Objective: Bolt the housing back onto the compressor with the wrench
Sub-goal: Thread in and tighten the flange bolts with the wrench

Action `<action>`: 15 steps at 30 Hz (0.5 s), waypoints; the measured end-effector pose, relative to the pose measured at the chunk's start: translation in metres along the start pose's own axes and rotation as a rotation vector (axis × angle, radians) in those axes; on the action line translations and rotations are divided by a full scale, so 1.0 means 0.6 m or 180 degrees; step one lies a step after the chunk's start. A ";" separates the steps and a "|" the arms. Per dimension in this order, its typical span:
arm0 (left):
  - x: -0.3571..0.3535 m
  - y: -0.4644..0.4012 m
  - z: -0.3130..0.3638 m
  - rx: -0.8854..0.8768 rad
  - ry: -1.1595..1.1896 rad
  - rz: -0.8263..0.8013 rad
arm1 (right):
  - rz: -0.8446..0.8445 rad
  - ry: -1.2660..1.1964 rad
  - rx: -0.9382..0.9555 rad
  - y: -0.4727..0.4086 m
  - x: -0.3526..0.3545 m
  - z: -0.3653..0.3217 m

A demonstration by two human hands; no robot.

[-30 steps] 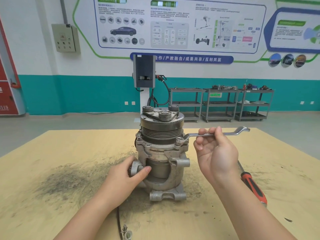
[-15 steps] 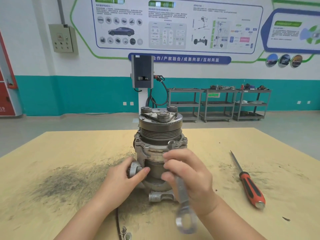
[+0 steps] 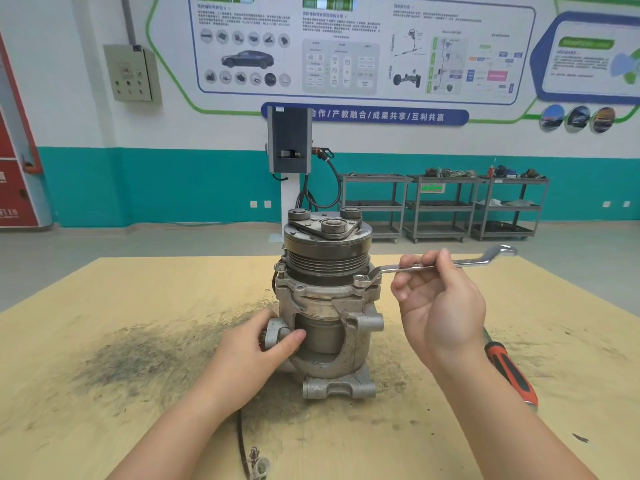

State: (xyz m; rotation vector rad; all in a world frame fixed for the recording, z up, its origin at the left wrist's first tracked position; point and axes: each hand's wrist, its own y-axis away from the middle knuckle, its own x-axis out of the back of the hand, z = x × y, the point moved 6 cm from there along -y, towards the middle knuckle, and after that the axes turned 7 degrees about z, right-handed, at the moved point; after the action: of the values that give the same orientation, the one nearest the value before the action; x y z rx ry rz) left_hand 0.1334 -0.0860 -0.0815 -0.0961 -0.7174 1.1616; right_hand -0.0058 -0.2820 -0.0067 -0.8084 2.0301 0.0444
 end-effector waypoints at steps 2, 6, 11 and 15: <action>-0.001 0.000 0.001 -0.0012 -0.0006 0.0000 | -0.0058 0.0189 0.0415 0.008 0.001 -0.001; -0.002 0.000 0.004 -0.0030 0.0019 -0.0034 | -0.1114 0.1327 0.2877 0.081 -0.031 -0.019; 0.000 0.001 0.002 -0.0039 0.0033 -0.0004 | -0.1773 0.1968 0.3643 0.106 -0.049 -0.017; -0.001 0.000 0.002 -0.0053 0.0006 -0.0008 | -0.0606 0.0649 0.2037 0.059 -0.024 -0.042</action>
State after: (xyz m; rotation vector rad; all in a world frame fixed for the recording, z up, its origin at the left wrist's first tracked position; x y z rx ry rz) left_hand 0.1328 -0.0866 -0.0808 -0.1103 -0.7253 1.1533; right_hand -0.0391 -0.2551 0.0095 -0.6001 1.9642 -0.7830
